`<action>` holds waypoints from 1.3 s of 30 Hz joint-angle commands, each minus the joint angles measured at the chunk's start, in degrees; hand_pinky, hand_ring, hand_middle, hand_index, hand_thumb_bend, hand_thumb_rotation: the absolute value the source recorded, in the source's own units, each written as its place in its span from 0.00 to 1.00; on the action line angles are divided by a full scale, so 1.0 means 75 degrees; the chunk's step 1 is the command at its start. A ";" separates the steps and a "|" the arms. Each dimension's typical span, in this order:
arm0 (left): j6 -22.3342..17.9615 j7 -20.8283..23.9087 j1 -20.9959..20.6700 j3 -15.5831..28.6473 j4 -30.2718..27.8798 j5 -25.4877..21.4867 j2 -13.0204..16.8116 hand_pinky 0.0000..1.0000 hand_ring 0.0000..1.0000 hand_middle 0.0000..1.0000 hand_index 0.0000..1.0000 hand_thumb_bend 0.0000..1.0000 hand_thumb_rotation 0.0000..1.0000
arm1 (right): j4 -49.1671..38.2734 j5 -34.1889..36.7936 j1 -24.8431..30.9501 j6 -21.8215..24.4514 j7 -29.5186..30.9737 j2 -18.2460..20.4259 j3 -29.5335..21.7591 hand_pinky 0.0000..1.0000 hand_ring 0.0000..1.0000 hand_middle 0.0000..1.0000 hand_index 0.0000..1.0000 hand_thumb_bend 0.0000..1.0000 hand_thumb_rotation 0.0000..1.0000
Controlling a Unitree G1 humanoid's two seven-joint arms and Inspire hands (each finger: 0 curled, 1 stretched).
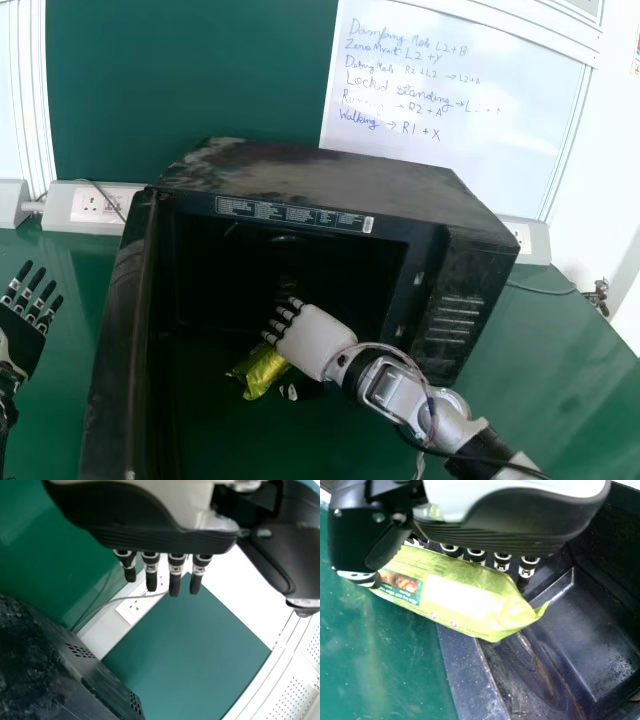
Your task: Put biscuit inside oven
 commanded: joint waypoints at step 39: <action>-0.0107 0.0098 -0.0028 -0.0080 -0.0177 -0.0110 -0.0085 1.00 0.95 0.94 0.93 0.67 0.17 | 0.3117 0.0540 -0.0930 0.0794 -0.1930 0.0699 0.1257 0.50 0.52 0.54 0.64 0.64 0.01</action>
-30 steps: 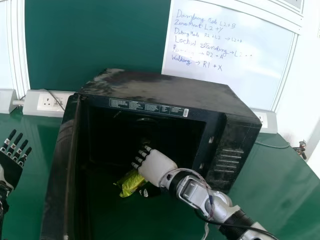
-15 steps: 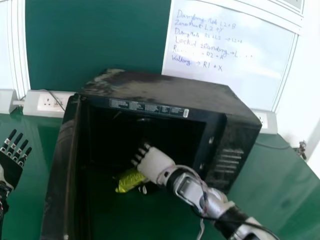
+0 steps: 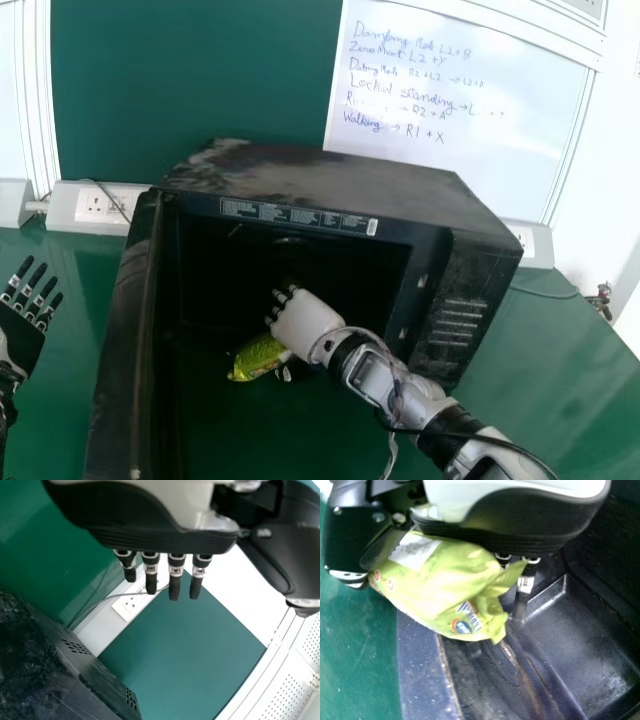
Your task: Put biscuit inside oven
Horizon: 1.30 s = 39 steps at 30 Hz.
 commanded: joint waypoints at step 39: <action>-0.0028 0.0015 -0.0134 -0.0088 0.0069 -0.0049 0.0062 0.87 0.85 0.85 0.81 0.60 0.18 | -0.3036 0.4784 0.1105 0.0766 0.6227 -0.0202 -0.2684 0.67 0.60 0.52 0.46 0.53 0.00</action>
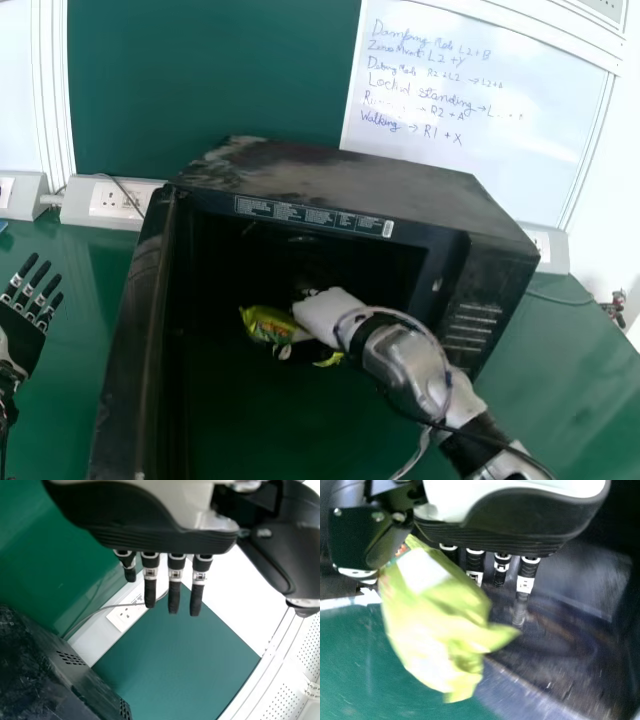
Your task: Put biscuit inside oven
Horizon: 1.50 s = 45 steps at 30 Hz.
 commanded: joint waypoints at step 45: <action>0.0012 0.0265 -0.0090 -0.0174 -0.0230 -0.0095 0.0030 0.94 0.90 0.88 0.82 0.49 0.21 | 0.0872 0.2591 -0.0185 0.1465 0.0630 0.0360 -0.1241 0.55 0.63 0.65 0.49 0.51 0.12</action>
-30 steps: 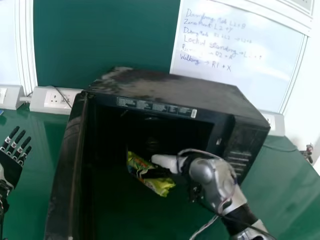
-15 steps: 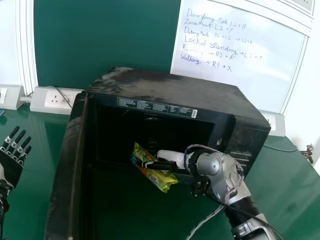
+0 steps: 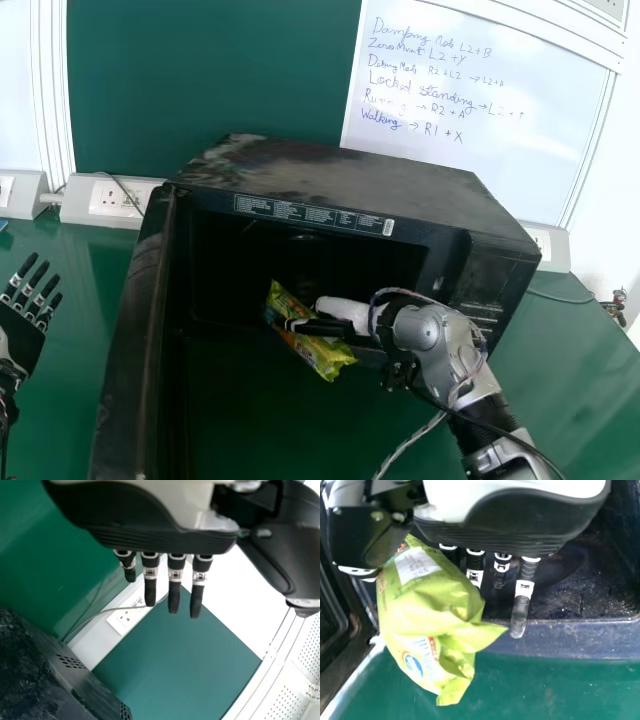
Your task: Put biscuit inside oven
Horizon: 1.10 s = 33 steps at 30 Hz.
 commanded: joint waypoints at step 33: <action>-0.0030 0.0072 0.0098 -0.0204 -0.0491 -0.0129 -0.0086 1.00 0.98 0.96 0.94 0.43 0.26 | 0.2110 0.0516 -0.1492 0.1775 -0.4149 0.1975 -0.1025 0.48 0.54 0.52 0.45 0.52 0.00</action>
